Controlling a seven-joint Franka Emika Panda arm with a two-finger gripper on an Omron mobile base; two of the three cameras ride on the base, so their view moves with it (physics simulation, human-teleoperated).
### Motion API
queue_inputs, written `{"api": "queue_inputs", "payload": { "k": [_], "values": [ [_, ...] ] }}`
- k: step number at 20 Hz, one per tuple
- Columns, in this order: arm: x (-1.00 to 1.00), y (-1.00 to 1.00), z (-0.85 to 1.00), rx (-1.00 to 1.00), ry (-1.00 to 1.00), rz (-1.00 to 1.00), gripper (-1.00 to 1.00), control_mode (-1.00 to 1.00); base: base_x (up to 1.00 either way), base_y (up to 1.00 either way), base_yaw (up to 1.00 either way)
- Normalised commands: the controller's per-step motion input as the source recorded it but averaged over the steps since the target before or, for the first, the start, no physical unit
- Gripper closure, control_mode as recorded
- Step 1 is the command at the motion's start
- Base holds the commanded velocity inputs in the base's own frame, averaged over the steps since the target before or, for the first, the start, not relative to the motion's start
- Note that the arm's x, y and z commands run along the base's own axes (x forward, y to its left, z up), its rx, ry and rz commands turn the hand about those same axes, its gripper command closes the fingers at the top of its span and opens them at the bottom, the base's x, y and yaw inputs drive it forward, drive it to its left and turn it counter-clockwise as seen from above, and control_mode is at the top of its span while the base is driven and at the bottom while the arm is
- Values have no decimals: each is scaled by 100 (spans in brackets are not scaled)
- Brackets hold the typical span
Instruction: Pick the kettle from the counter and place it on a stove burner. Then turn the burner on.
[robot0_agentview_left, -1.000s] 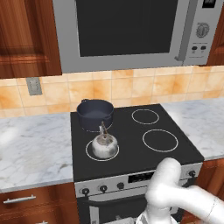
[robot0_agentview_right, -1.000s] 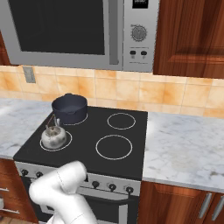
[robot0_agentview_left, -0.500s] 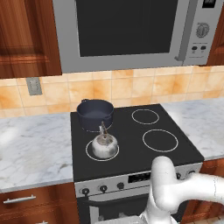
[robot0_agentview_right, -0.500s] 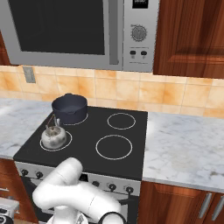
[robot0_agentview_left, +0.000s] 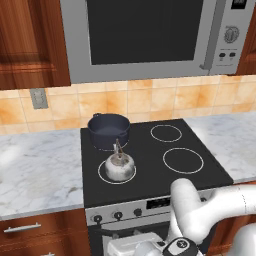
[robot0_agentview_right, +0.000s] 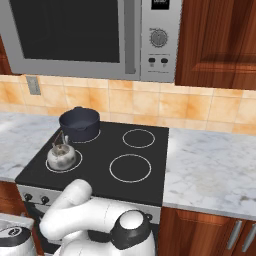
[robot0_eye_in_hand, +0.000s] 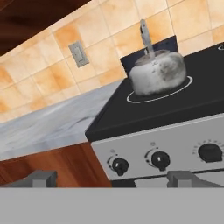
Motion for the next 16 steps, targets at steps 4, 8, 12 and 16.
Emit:
{"api": "queue_inputs", "payload": {
  "k": [4, 8, 12, 16],
  "values": [
    [56, 11, -14, 0, 0, 0, -100, -100, 0, 0, 0],
    [12, 10, -13, 0, 0, 0, -100, -100, 0, 0, 0],
    [27, 4, -2, 0, 0, -2, -100, -100, 0, 0, 0],
    [50, 5, 0, 0, 0, -6, -100, -100, 0, 0, 0]
  ]
}}
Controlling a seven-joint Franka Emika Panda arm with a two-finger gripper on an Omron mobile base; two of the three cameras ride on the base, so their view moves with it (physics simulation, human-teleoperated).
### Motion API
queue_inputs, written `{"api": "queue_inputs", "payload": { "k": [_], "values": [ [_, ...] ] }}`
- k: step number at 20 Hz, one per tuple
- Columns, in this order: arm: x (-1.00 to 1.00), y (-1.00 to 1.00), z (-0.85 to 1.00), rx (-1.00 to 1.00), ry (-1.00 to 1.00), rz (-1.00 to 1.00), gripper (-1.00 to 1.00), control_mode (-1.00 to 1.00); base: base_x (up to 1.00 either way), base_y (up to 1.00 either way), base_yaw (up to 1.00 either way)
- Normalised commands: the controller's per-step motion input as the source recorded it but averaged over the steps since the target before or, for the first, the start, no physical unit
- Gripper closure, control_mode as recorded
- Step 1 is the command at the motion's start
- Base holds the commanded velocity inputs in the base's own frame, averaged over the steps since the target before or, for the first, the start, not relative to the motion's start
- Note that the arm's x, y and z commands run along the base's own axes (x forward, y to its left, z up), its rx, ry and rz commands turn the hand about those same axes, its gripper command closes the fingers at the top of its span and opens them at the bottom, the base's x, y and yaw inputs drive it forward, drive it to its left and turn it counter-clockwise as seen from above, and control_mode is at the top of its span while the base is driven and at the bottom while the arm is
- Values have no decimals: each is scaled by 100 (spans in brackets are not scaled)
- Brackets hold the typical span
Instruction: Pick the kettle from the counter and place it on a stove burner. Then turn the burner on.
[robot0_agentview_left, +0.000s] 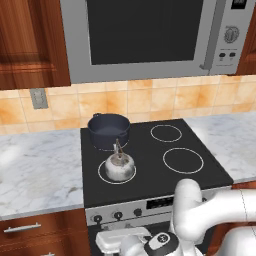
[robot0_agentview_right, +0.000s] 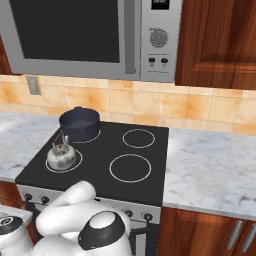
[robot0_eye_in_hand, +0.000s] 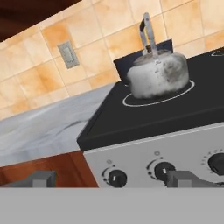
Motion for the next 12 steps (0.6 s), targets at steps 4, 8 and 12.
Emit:
{"api": "queue_inputs", "payload": {
  "k": [4, 8, 12],
  "values": [
    [51, 0, 0, 0, 0, -1, -100, -100, 0, 0, 0],
    [28, 4, -19, -1, 0, 0, -100, -100, 0, 0, 0],
    [23, 8, -42, -7, 0, 0, -100, -100, 0, 0, 0]
  ]
}}
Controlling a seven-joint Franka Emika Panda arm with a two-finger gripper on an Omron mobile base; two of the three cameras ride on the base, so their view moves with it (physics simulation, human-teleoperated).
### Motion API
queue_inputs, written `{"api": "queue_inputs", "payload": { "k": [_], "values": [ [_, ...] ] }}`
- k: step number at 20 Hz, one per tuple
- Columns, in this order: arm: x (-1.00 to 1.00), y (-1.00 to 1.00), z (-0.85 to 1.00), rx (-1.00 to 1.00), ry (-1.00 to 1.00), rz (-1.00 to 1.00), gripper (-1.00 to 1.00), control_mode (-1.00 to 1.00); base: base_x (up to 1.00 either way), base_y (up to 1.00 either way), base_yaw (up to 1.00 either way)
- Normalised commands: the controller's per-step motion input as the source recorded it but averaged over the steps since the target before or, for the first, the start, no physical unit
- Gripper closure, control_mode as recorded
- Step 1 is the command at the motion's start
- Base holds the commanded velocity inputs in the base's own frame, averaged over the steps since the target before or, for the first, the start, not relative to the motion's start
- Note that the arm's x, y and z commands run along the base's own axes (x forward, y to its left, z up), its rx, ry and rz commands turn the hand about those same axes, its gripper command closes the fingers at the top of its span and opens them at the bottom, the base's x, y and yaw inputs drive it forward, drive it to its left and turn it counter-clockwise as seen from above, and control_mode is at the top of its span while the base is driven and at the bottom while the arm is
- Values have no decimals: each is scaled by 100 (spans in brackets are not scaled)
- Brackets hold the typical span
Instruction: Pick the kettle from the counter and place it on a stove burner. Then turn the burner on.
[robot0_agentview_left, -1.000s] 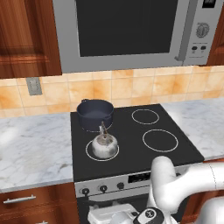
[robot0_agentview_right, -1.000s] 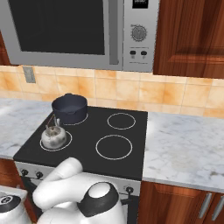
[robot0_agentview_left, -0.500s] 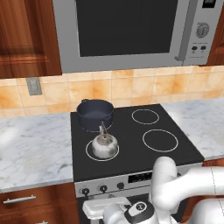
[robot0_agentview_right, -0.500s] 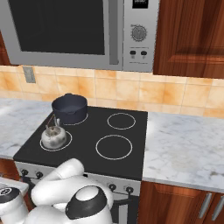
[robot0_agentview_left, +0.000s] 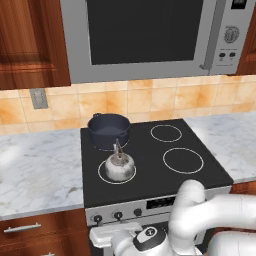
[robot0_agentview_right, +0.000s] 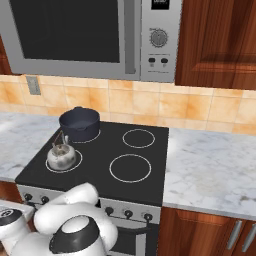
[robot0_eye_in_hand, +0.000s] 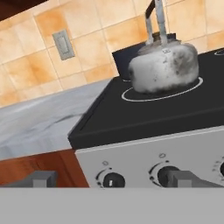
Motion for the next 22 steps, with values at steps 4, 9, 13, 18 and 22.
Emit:
{"api": "queue_inputs", "payload": {
  "k": [4, 9, 13, 18, 22],
  "values": [
    [16, 5, -54, -9, 0, 0, -100, -100, 0, 0, 0],
    [27, 3, -33, -5, 0, 0, -100, -100, 0, 0, 0],
    [36, 17, -15, 0, 0, 0, -100, -100, 0, 0, 0],
    [36, 27, -10, 0, 0, 0, -100, -100, 0, 0, 0],
    [28, 17, -22, 0, 0, 0, -100, -100, 0, 0, 0]
  ]
}}
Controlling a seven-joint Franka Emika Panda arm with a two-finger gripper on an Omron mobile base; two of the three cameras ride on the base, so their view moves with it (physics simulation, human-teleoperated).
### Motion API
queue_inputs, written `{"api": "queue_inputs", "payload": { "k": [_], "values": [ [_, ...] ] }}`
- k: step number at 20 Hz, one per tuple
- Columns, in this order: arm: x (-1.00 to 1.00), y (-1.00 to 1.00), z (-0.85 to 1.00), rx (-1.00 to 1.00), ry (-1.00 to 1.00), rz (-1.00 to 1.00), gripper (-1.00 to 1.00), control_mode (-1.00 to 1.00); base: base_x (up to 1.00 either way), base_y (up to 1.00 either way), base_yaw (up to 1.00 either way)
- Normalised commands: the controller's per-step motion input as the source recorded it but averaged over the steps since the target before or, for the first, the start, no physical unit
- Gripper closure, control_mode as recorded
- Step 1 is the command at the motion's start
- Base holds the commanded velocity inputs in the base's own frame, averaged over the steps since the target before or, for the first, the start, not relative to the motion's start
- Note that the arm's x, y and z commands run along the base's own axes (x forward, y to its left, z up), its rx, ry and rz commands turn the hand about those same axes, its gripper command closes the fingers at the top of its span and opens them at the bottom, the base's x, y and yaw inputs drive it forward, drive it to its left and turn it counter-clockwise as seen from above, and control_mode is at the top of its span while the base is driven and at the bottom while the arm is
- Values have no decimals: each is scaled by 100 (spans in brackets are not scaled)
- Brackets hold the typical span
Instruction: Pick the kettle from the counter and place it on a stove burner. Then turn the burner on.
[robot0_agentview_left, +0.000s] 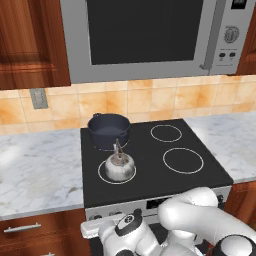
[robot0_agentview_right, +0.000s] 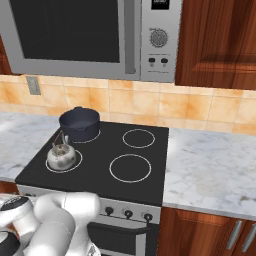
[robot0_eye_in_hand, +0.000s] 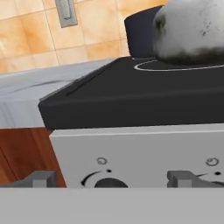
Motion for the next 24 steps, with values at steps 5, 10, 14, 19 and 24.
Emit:
{"api": "queue_inputs", "payload": {
  "k": [5, 10, 14, 19, 24],
  "values": [
    [5, 2, -72, 0, 0, 0, -100, -100, 0, 0, 0],
    [0, 0, -52, 0, 0, 0, -100, -100, 0, 0, 0],
    [5, 0, 0, 0, 0, 0, -100, -100, 0, 0, 0],
    [11, 21, 0, 0, 0, -2, -100, -100, 0, 0, 0],
    [0, 53, -1, 0, -1, -2, -100, -100, 0, 0, 0]
  ]
}}
